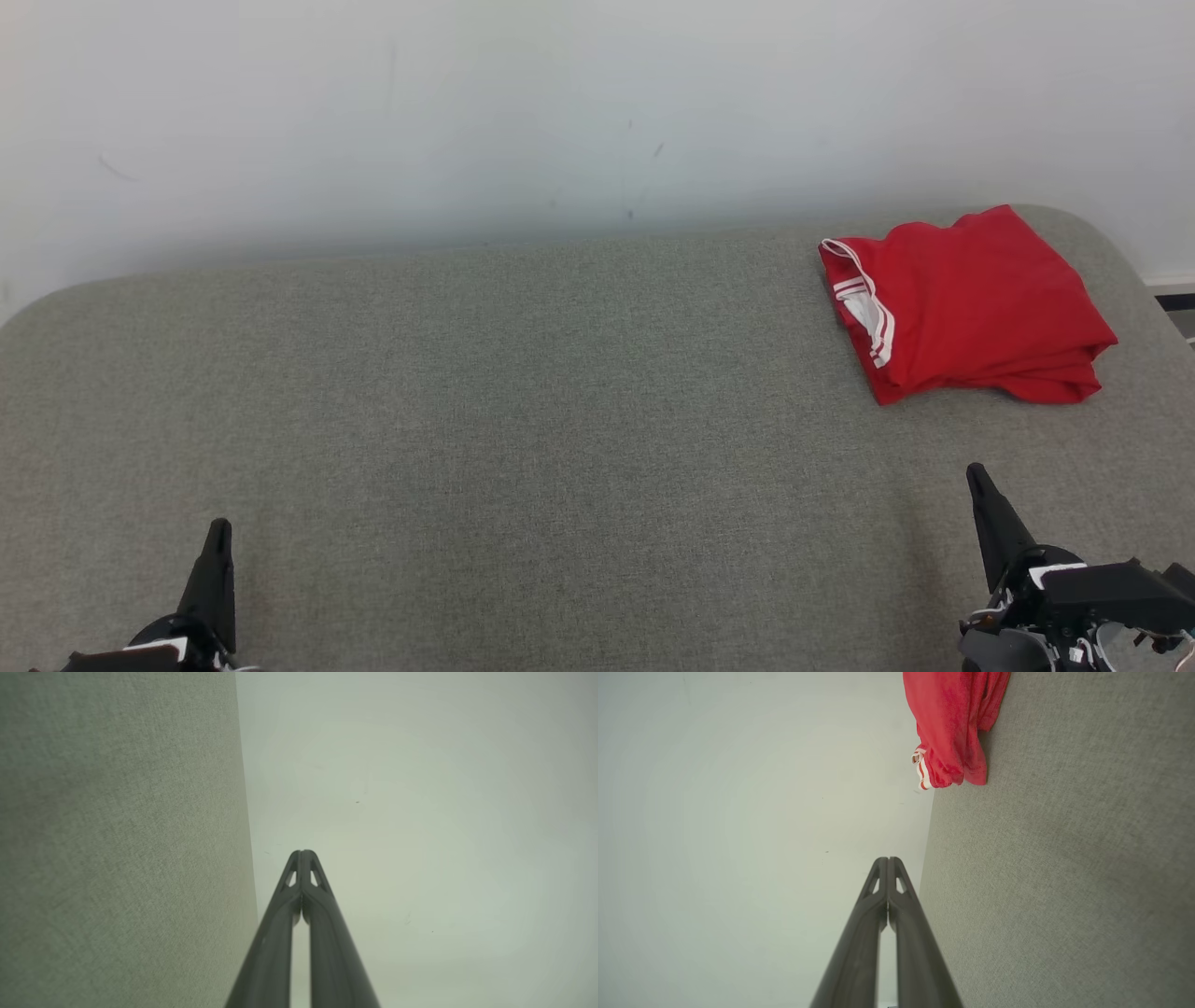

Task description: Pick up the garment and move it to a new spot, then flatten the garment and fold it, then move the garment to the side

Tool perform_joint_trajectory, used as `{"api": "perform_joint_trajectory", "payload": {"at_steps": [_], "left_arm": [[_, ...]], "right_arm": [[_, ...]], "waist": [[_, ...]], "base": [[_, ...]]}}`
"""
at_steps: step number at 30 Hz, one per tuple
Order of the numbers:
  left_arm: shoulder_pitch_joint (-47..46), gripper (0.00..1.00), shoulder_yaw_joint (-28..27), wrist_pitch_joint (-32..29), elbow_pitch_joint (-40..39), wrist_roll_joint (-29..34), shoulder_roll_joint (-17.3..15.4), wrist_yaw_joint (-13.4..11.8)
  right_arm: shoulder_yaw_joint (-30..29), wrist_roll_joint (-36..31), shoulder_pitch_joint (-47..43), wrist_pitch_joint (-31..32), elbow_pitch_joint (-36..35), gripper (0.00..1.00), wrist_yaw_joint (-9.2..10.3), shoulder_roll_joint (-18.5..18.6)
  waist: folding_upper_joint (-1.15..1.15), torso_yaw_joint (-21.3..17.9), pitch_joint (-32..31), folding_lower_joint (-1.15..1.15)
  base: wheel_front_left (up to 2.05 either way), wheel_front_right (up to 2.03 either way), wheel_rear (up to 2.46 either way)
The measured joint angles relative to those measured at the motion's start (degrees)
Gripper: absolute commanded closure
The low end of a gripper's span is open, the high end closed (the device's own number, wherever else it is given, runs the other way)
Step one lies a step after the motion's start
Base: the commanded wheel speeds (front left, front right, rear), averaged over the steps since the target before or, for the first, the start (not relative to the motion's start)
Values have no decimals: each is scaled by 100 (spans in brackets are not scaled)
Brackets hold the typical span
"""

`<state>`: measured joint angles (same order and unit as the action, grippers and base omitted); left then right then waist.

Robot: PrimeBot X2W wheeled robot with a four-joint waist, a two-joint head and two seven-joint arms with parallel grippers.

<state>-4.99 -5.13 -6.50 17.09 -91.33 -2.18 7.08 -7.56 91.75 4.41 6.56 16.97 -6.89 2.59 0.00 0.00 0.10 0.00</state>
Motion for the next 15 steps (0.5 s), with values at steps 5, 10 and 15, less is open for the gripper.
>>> {"api": "perform_joint_trajectory", "payload": {"at_steps": [5,10,15], "left_arm": [[0,100,0,0,1,0,0,0],[0,100,0,0,1,0,0,0],[0,100,0,0,1,0,0,0]], "right_arm": [[0,0,0,0,0,100,0,0],[0,0,0,0,0,100,0,0],[0,0,1,0,0,100,0,0]], "waist": [[0,0,0,0],[0,0,0,0],[0,0,0,0]], "base": [[0,0,0],[0,0,0],[0,0,0]]}}
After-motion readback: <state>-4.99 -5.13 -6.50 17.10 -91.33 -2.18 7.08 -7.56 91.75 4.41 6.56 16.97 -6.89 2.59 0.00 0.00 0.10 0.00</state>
